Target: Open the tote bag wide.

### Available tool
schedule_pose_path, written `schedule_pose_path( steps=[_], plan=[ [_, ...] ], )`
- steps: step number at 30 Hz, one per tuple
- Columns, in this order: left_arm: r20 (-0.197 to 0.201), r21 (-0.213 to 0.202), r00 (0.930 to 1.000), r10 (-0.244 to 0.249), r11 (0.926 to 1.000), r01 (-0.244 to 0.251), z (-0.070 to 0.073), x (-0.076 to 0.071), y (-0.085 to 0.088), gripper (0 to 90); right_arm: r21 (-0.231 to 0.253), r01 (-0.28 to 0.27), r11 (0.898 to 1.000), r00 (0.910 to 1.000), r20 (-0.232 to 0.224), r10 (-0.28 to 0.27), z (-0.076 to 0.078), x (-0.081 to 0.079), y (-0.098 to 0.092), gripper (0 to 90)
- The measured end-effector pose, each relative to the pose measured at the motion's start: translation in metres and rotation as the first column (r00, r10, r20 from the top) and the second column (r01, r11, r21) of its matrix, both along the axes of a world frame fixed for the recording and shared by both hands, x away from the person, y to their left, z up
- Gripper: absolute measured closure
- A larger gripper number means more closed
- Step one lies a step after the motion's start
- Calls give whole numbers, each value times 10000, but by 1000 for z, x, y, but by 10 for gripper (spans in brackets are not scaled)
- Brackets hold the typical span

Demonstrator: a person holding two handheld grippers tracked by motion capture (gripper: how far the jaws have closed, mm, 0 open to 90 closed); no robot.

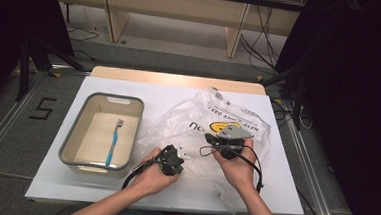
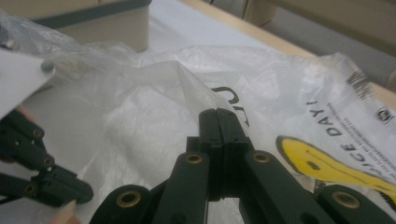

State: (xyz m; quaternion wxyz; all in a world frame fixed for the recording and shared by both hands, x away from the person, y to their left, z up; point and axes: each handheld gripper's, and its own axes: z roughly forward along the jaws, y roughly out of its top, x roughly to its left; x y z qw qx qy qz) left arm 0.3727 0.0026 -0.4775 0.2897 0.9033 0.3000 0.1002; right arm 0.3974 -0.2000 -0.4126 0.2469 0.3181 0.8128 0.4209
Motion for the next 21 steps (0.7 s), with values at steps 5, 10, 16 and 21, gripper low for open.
schedule_pose_path(
  steps=[5,10,16,21],
  plan=[
    [59,66,10000,-38,10000,38,0,-1,-1,893,364,287,9989,9974,656,-310,16,-2,-4,900],
    [125,103,9999,-57,9999,56,0,-1,-1,893,638,447,9970,9942,946,-507,27,-1,-6,900],
    [140,70,9999,-53,10000,52,0,-1,-1,892,1028,603,9929,9887,1307,-735,37,1,-7,900],
    [142,64,9999,-64,10000,63,0,-1,-1,892,1072,646,9921,9887,1276,-782,37,3,-6,900]
  ],
)
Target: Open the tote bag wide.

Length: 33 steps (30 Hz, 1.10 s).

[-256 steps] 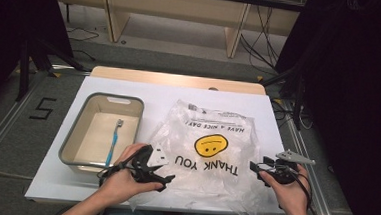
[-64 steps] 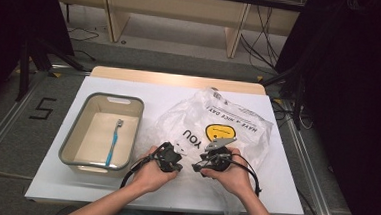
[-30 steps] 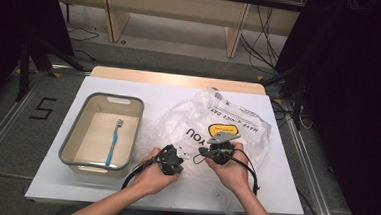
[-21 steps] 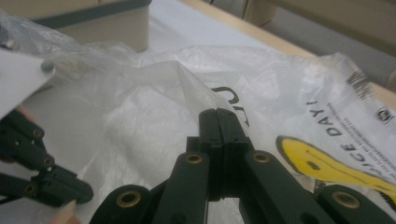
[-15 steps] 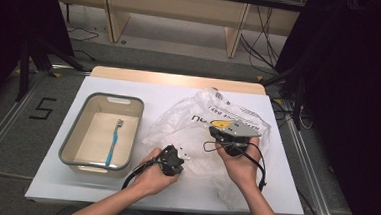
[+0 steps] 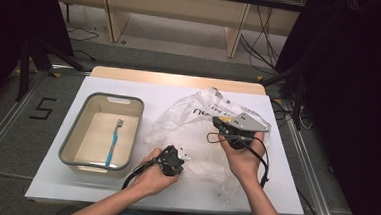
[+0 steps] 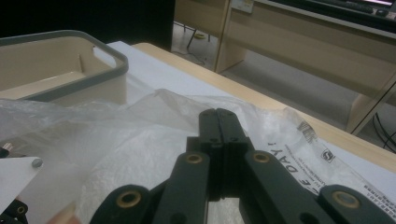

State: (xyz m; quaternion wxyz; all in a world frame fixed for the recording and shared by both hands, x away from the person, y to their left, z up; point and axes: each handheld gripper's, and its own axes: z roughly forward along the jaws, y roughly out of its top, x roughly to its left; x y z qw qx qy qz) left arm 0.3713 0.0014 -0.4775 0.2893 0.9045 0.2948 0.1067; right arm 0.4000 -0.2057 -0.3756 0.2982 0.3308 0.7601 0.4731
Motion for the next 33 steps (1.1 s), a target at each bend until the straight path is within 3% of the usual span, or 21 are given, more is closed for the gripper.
schedule_pose_path(
  steps=[4,6,7,8,9,10,13,15,16,17,18,19,21,24,26,28,29,30,33],
  plan=[
    [-13,98,9999,-110,9999,110,1,1,1,867,-29,-27,10000,10000,-52,26,-2,0,1,900],
    [-45,-124,9999,-166,9998,166,5,-1,2,842,5,-43,10000,10000,-57,43,-2,0,1,900],
    [121,-376,9998,-150,9992,154,10,-2,3,831,14,-43,10000,10000,-72,43,-2,1,1,900],
    [634,-882,9979,-142,9959,198,26,-6,4,820,24,-46,10000,10000,-81,46,-2,1,0,900],
    [634,-882,9979,-142,9959,198,26,-6,4,810,14,-30,10000,10000,-79,31,-2,1,0,900],
    [953,-1132,9954,-132,9933,240,36,-7,5,796,22,-30,10000,9999,-98,30,-2,1,0,900],
    [1828,-1857,9831,50,9822,295,66,-11,8,761,29,-31,10000,9999,-147,31,-3,1,-1,900],
    [2450,-2179,9692,260,9755,290,82,-9,8,666,-27,-88,10000,9998,-184,88,-4,1,0,900],
    [2731,-2282,9612,377,9732,267,88,-7,8,616,-8,-81,10000,9998,-204,81,-4,1,1,900],
    [3255,-2206,9438,568,9752,174,96,3,7,564,0,-88,10000,9997,-216,88,-4,0,1,900],
    [3452,-2057,9360,693,9786,34,98,8,6,522,3,-94,10000,9997,-225,94,-4,0,1,900],
    [3452,-2057,9360,693,9786,34,98,8,6,495,3,-94,10000,9997,-225,94,-4,0,1,900],
    [3629,-1892,9281,829,9818,-137,101,18,5,424,1,-138,9999,9994,-304,138,-5,0,1,900],
    [3462,-1657,9336,922,9855,-359,97,34,2,388,-19,-162,9999,9992,-377,162,-6,1,0,900],
    [3290,-1329,9415,732,9907,-305,92,44,-2,407,-49,-188,9998,9991,-377,186,-7,1,1,900],
    [3250,-1038,9444,490,9945,-159,87,52,-5,441,-57,-212,9998,9990,-403,209,-7,1,1,900],
    [3337,-883,9419,376,9961,-84,86,55,-7,489,-67,-232,9997,9988,-426,229,-7,0,2,900],
    [3438,-814,9387,267,9967,15,85,57,-8,622,-76,-296,9995,9985,-454,293,-7,0,2,900],
    [3545,-1239,9343,386,9923,60,85,62,-11,769,-101,-397,9992,9976,-577,390,-8,0,3,900]
  ],
)
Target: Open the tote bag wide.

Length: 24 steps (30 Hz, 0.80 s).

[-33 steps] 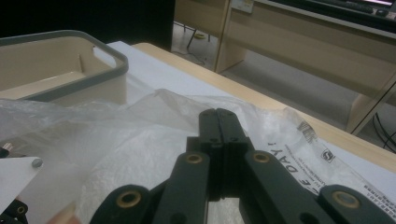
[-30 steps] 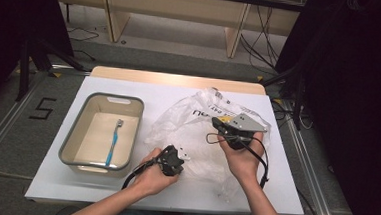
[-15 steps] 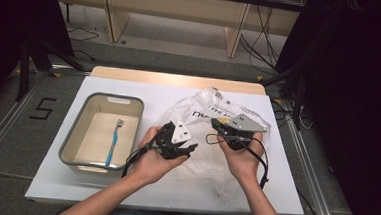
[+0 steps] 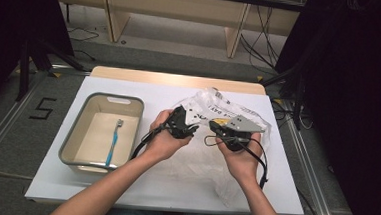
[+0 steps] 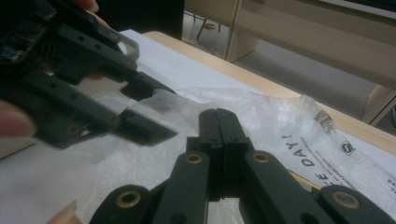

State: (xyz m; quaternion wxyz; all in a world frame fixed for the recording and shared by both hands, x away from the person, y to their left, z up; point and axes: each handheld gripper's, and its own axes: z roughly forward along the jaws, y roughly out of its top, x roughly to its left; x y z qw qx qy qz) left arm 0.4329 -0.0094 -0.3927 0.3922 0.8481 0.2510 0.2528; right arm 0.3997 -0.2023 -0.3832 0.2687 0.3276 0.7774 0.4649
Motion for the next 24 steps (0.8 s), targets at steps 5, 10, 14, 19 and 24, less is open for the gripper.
schedule_pose_path(
  steps=[5,10,14,19,24],
  plan=[
    [273,-611,9987,426,9973,-408,8,3,1,892,-249,-262,9993,9993,-268,256,-1,-1,3,679],
    [418,-786,9975,564,9955,-530,15,6,3,893,-941,-511,9942,9966,-694,447,-2,-1,9,432],
    [555,-892,9968,582,9946,-531,18,5,4,893,-1459,-482,9881,9962,-790,370,-10,0,14,373],
    [573,-819,9972,471,9957,-423,19,3,6,869,-1428,14,9898,9990,-447,-78,-10,2,10,703],
    [272,-548,9994,190,9983,-174,19,-3,10,646,-1101,496,9927,9988,7,-498,-4,0,5,886]
  ],
)
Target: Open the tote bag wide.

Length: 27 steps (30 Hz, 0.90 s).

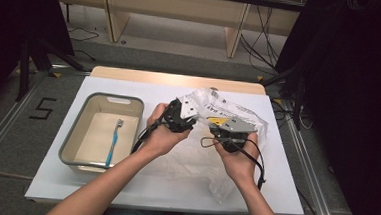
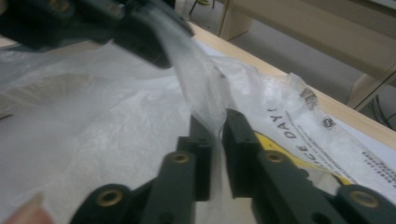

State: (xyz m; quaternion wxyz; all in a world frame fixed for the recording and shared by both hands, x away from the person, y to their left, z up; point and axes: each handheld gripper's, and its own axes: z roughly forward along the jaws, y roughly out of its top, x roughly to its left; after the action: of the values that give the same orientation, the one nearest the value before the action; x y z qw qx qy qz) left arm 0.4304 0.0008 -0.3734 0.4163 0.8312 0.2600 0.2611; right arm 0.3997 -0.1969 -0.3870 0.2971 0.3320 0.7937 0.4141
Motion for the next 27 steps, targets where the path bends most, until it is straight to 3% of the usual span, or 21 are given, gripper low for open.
schedule_pose_path(
  steps=[3,8,17,27],
  plan=[
    [-598,314,9980,-196,9993,215,-4,-8,4,485,49,170,9998,9999,-18,-170,1,0,-1,898],
    [-1097,-12,9938,-194,9998,194,-7,-23,20,333,102,335,9994,9994,-19,-335,1,1,-2,900],
    [-1225,-311,9914,-469,9986,434,-9,-46,54,230,216,472,9987,9989,-86,-470,1,1,-3,900],
    [-1058,-462,9943,106,9988,-156,-8,-56,86,224,271,570,9980,9983,-116,-567,0,2,-4,900]
  ],
)
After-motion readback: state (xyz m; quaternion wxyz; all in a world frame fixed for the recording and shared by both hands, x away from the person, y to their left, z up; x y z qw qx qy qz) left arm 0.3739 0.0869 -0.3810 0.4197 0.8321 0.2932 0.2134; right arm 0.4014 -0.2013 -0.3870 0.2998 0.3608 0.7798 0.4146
